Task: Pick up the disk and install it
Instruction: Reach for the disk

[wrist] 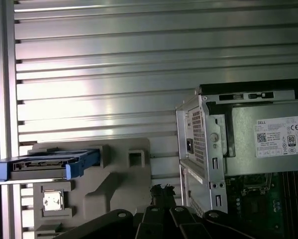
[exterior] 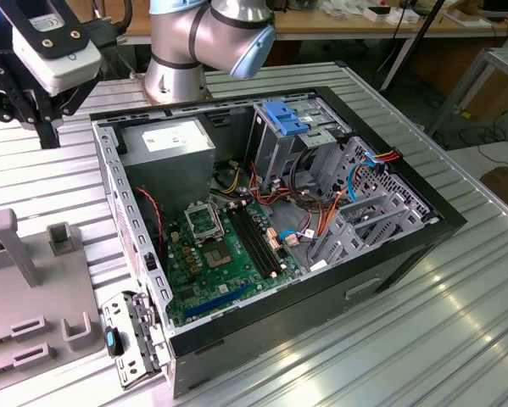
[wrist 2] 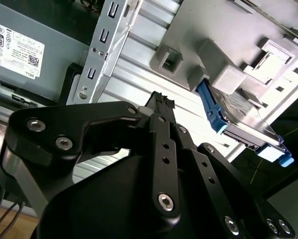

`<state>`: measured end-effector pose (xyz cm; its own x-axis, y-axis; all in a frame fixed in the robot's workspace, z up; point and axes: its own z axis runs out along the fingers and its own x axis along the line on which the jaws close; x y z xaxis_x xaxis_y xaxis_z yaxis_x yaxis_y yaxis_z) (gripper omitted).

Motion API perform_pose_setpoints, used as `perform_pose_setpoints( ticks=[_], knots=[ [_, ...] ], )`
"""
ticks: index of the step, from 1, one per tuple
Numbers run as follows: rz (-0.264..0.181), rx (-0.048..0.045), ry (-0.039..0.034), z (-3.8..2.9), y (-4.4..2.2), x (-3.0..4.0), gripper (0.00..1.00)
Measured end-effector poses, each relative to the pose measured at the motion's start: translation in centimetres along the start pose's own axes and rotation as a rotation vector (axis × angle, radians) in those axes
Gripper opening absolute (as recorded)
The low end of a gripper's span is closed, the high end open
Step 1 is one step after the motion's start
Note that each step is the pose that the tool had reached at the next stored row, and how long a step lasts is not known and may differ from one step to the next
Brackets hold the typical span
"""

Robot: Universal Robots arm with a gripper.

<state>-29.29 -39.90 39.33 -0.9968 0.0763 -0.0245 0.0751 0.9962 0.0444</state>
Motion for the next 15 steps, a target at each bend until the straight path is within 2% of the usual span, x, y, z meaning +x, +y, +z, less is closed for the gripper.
perform_pose_setpoints(
  ticks=[3,9,15],
  knots=[
    [0.000,0.0000,0.0001,-0.02,-0.05,0.70,0.11],
    [0.000,0.0000,0.0000,-0.07,-0.20,2.64,0.11],
    [0.000,0.0000,0.0001,-0.11,-0.30,3.93,0.11]
  ],
)
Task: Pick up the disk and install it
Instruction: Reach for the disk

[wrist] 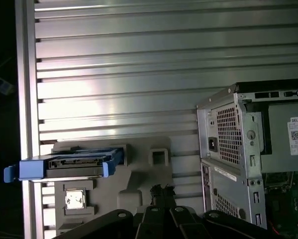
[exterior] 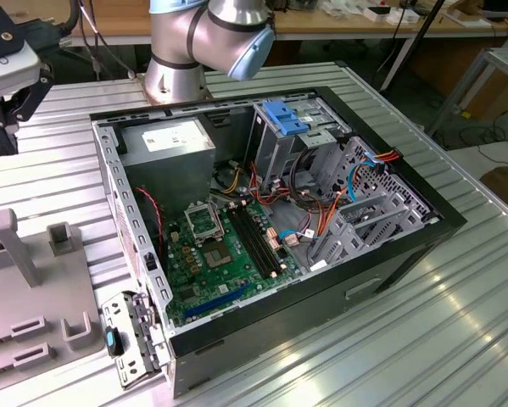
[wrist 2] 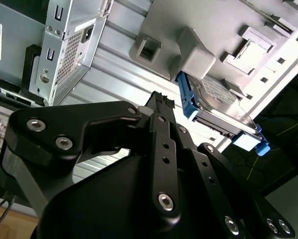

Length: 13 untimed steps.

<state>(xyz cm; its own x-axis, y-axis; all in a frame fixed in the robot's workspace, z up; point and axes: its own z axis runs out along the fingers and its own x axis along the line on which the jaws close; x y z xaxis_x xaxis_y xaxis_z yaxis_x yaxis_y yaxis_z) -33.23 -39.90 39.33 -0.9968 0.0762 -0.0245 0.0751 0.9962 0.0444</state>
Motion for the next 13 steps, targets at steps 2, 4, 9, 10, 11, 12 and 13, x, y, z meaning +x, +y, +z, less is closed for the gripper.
perform_pose_setpoints(
  ticks=[2,4,9,10,11,12,13],
  knots=[
    [0.000,0.0000,0.0000,-0.01,-0.03,0.41,0.11],
    [0.000,0.0000,0.0000,-0.03,-0.06,0.93,0.11],
    [0.000,-0.0001,-0.0001,-0.06,-0.13,2.68,0.11],
    [0.000,0.0001,0.0001,-0.08,0.02,3.64,0.11],
    [0.000,-0.0001,-0.0001,-0.08,0.21,4.59,0.11],
    [0.000,0.0000,-0.0001,-0.08,0.30,4.97,0.11],
    [0.000,0.0000,-0.0001,-0.08,0.39,5.40,0.11]
  ],
)
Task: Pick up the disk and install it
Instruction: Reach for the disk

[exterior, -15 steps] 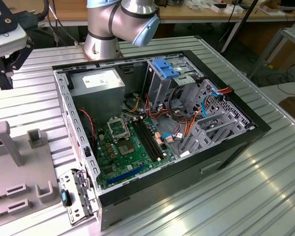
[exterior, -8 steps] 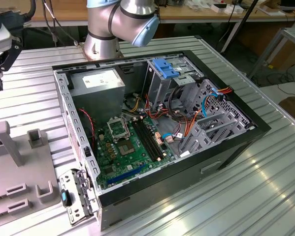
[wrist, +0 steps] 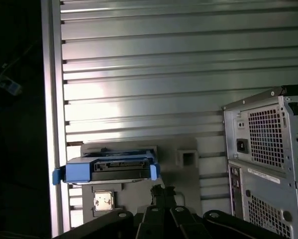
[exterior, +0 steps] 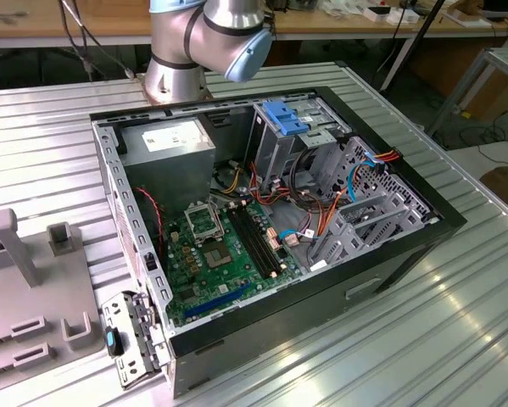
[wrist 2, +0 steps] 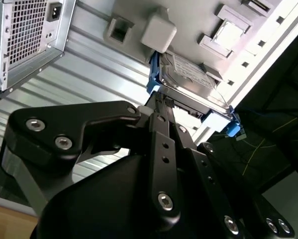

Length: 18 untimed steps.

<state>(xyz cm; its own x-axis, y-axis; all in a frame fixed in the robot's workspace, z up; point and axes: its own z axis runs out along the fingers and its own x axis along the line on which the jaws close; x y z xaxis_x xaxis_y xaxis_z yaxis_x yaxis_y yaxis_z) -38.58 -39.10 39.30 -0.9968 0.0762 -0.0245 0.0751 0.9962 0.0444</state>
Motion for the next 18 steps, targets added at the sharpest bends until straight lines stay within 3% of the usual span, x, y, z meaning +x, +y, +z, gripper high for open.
perform_pose_setpoints(
  ticks=[2,3,4,5,8,10,18],
  knots=[
    [0.000,0.0001,0.0002,-0.01,0.20,0.95,0.11],
    [0.000,0.0000,0.0002,-0.01,0.35,2.08,0.11],
    [0.000,0.0001,0.0004,-0.02,0.41,2.79,0.11],
    [0.000,0.0000,0.0002,-0.03,0.41,4.14,0.11],
    [0.000,-0.0001,0.0007,-0.08,0.44,6.76,0.11],
    [0.000,0.0001,0.0010,-0.10,0.42,7.18,0.11],
    [0.000,-0.0001,0.0009,-0.09,0.42,7.20,0.11]
  ],
)
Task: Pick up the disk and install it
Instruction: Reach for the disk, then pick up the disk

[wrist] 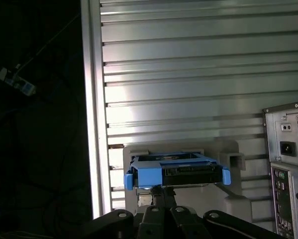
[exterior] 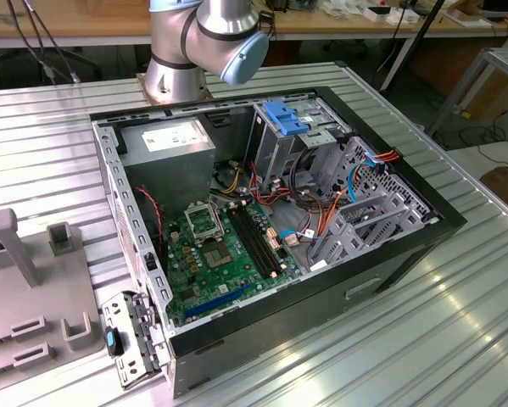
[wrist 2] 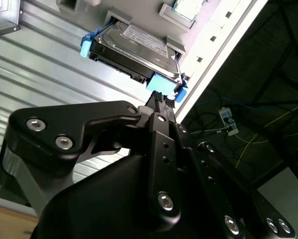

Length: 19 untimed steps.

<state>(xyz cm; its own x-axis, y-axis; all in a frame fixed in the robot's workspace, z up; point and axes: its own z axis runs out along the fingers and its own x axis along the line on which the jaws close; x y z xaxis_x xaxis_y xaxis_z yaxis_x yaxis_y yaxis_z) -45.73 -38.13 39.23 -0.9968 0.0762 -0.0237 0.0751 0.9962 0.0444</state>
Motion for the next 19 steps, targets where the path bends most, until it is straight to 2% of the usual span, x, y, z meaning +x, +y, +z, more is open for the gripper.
perform_pose_setpoints(
  ticks=[6,8,10,13,15,17,19],
  knots=[
    [-0.001,-0.0001,0.0000,0.00,0.00,0.01,0.11],
    [-0.017,-0.0005,0.0008,0.00,0.00,0.01,0.11],
    [-0.054,-0.0014,0.0023,0.01,0.00,0.01,0.11],
    [-0.156,-0.0038,0.0069,0.00,0.00,0.02,0.11],
    [-0.184,-0.0044,0.0082,0.00,0.00,0.02,0.11],
    [-0.239,-0.0057,0.0105,0.00,0.00,0.02,0.11],
    [-0.267,-0.0064,0.0119,0.00,0.00,0.03,0.11]
  ],
)
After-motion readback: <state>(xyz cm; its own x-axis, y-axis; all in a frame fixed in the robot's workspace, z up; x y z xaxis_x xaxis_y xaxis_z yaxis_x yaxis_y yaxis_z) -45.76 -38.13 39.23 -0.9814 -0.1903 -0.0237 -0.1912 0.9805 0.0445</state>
